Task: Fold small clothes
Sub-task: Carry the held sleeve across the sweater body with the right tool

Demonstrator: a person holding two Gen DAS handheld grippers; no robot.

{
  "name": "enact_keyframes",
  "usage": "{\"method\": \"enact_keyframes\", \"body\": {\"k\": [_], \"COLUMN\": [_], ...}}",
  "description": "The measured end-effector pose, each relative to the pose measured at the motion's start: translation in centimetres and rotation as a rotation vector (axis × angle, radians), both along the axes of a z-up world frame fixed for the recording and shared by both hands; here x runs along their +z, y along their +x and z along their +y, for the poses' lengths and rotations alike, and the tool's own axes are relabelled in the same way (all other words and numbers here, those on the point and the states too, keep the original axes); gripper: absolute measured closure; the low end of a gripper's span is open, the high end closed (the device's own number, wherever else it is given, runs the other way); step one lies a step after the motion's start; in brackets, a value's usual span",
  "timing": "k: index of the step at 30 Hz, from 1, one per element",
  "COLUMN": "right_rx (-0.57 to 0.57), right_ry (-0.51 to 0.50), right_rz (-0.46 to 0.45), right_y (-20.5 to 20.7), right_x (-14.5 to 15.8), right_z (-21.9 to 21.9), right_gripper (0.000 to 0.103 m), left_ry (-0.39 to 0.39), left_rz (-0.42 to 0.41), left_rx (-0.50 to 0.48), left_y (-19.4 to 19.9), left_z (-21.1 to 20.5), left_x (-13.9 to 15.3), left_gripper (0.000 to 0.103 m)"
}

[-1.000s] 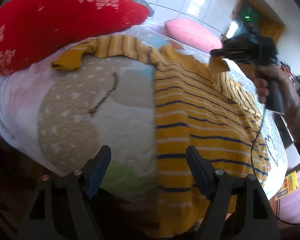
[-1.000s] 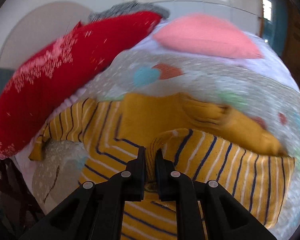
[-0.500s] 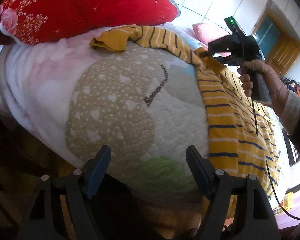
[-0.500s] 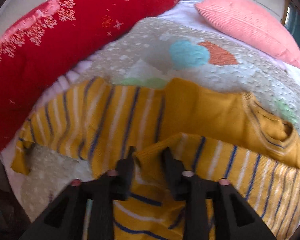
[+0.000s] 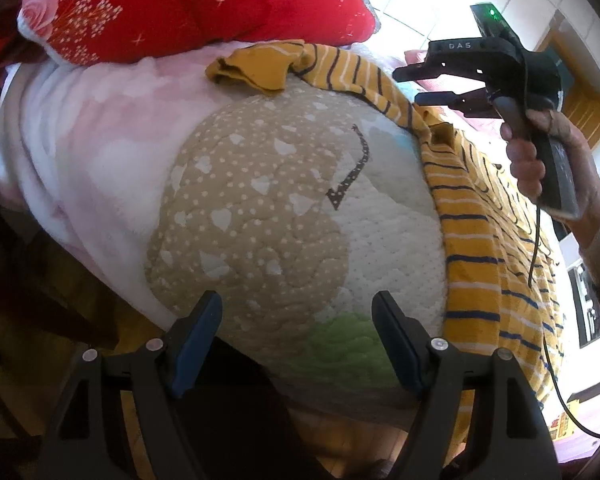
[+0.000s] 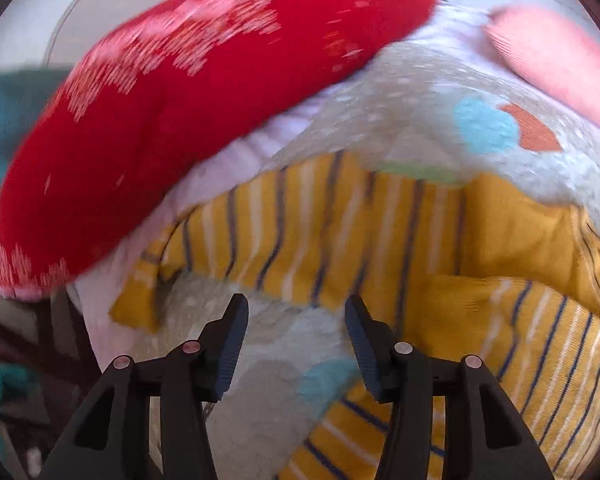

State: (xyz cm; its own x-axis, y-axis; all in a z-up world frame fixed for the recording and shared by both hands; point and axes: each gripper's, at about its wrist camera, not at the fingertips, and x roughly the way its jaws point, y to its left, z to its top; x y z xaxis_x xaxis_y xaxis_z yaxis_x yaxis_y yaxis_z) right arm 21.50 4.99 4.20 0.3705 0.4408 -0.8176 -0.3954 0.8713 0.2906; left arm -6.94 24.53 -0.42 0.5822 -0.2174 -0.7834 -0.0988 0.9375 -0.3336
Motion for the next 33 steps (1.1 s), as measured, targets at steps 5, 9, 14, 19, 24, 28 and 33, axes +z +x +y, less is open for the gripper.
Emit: {"method": "enact_keyframes", "body": {"k": [5,9,14,19,24,28,33], "right_rx": [0.222,0.367,0.461,0.534,0.415,0.235,-0.025], "right_ry": [-0.193,-0.482,-0.752,-0.698,-0.522,-0.377,-0.315], "right_rz": [-0.144,-0.442,-0.689,-0.565,-0.485,-0.471,-0.461], "right_y": [-4.4,-8.3,-9.3,-7.4,-6.0,-4.7,-4.2], "right_x": [0.0,-0.4,-3.3,-4.7,-0.7,5.1,10.4], "right_z": [7.4,13.6,18.6,20.6,16.8,10.0,-1.9], "right_gripper": [0.033,0.025,0.025,0.061,0.095,0.099,0.102], "left_ry": [0.002,0.006,0.0,0.007,0.005,0.011,0.007], "left_rz": [0.014,0.029,0.051,0.047,0.049,0.031,0.01], "left_rx": [0.022,0.046,0.065,0.059,0.076,0.062,0.021], "left_y": [-0.4,-0.6,-0.7,-0.9,-1.1,-1.2,-1.1], "left_z": [0.9,1.7,2.3,2.1,2.2,1.5,-0.5], "left_x": [-0.5,-0.9,-1.5,-1.3,-1.0,-0.2,0.8], "left_gripper": [0.027,0.027,0.027,0.027,0.027,0.027,0.027]}}
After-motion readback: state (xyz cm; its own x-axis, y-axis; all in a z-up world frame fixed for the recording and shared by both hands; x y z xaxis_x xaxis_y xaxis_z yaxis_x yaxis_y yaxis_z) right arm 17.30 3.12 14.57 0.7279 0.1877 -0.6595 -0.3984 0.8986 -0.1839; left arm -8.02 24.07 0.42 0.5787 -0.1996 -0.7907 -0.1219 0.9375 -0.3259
